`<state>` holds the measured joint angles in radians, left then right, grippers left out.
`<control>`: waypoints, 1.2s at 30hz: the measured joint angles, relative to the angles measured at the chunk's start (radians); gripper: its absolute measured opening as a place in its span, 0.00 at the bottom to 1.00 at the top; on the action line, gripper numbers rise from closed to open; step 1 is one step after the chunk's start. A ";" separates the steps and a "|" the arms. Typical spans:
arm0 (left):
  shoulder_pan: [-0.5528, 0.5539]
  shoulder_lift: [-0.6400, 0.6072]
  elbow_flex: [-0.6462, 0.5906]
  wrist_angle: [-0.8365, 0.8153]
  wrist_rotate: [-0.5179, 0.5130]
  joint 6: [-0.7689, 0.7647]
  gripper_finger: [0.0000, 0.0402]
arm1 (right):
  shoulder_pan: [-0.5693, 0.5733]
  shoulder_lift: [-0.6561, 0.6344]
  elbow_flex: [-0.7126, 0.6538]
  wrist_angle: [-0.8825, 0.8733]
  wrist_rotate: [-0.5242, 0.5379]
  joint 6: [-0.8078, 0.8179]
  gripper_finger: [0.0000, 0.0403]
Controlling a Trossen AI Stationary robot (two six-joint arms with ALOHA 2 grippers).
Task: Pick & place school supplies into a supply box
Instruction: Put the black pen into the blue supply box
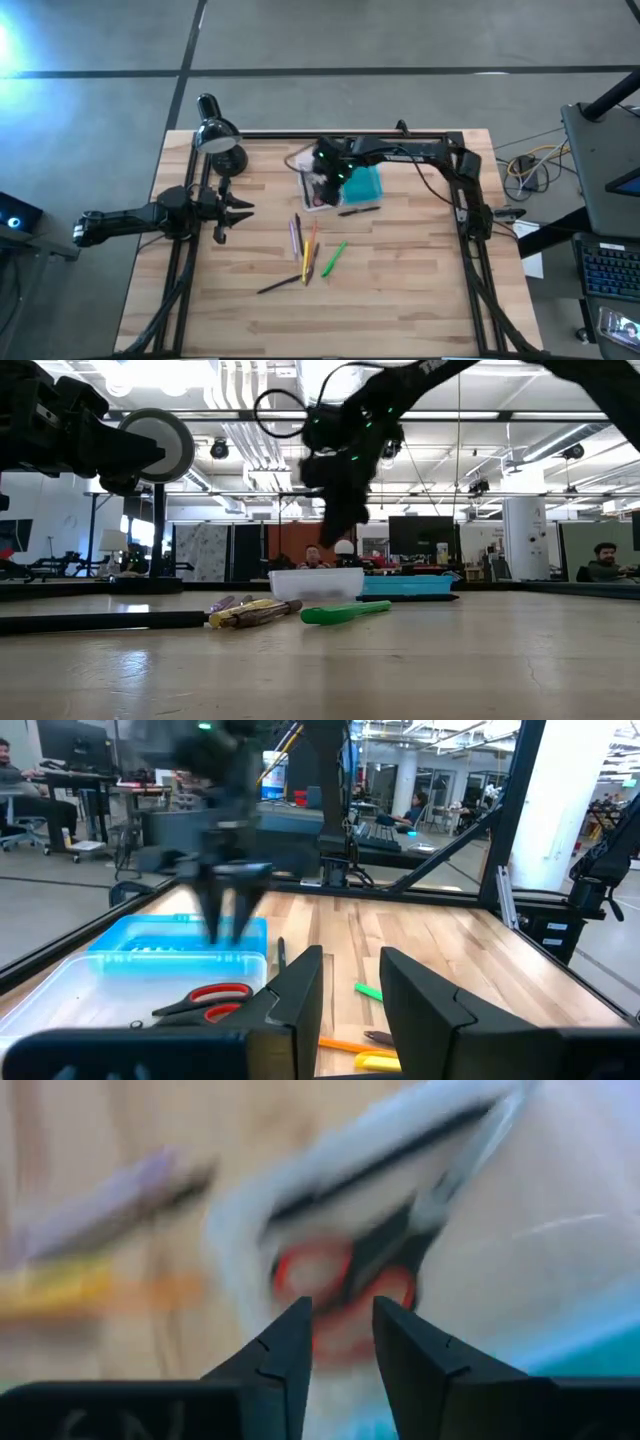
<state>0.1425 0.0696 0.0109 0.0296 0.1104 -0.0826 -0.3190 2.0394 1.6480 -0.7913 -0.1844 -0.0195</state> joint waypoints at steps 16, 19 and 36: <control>0.000 0.000 0.000 0.000 0.000 0.000 0.22 | 0.156 -0.480 -0.560 -0.036 0.015 -0.178 0.55; 0.000 0.000 0.000 0.000 0.000 0.000 0.22 | 0.221 -0.478 -0.637 0.012 0.094 -0.158 0.57; 0.000 0.000 0.000 0.000 0.000 0.000 0.22 | 0.180 -0.381 -0.756 0.297 0.212 -0.119 0.53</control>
<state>0.1421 0.0700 0.0109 0.0296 0.1104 -0.0828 -0.1394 1.6586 0.8918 -0.4941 0.0277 -0.1381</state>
